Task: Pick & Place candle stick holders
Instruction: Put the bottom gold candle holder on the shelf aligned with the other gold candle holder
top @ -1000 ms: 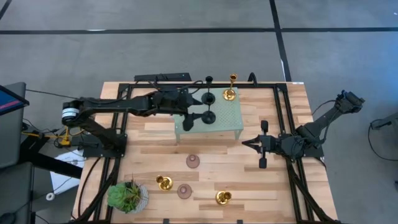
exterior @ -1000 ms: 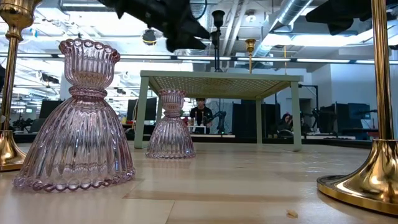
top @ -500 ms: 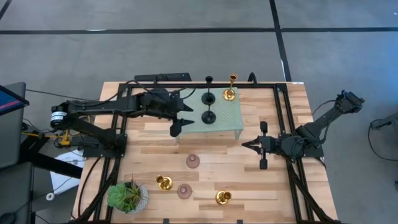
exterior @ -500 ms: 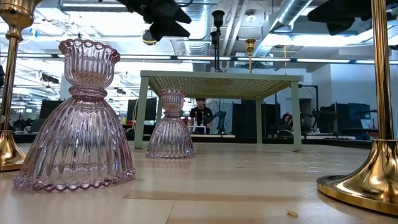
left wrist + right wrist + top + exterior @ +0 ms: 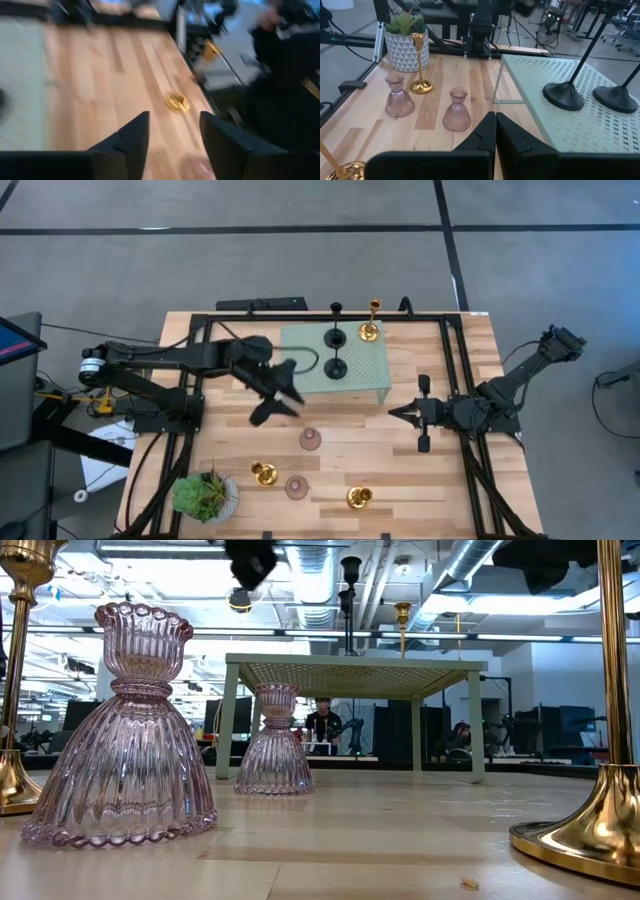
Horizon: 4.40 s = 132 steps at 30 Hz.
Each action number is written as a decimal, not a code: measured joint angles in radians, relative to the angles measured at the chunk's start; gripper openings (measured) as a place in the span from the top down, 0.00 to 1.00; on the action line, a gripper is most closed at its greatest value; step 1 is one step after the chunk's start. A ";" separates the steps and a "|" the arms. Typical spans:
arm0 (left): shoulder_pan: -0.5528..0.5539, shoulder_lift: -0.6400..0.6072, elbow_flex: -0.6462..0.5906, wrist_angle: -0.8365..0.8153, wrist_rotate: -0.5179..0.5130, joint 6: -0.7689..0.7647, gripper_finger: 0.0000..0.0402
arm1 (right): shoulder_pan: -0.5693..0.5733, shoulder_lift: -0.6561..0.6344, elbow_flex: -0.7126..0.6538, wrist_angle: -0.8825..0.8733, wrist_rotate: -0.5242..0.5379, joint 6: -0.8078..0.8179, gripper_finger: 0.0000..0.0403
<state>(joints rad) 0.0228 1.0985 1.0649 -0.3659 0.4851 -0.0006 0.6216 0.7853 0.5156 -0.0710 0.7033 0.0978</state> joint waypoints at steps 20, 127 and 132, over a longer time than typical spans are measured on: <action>-0.310 -0.521 -0.546 0.324 -0.477 0.151 0.97 | 0.001 -0.014 0.000 -0.005 -0.130 -0.002 1.00; -0.299 -0.678 -0.916 0.629 -0.301 -0.064 0.97 | 0.134 0.970 0.095 0.916 -0.404 0.244 0.53; -0.299 -0.678 -0.916 0.629 -0.301 -0.064 0.97 | 0.134 0.970 0.104 0.916 -0.411 0.244 0.62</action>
<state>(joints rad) -0.2764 0.4210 0.1493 0.2630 0.1844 -0.0650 0.7559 1.7554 0.6193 0.8452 0.2927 0.3420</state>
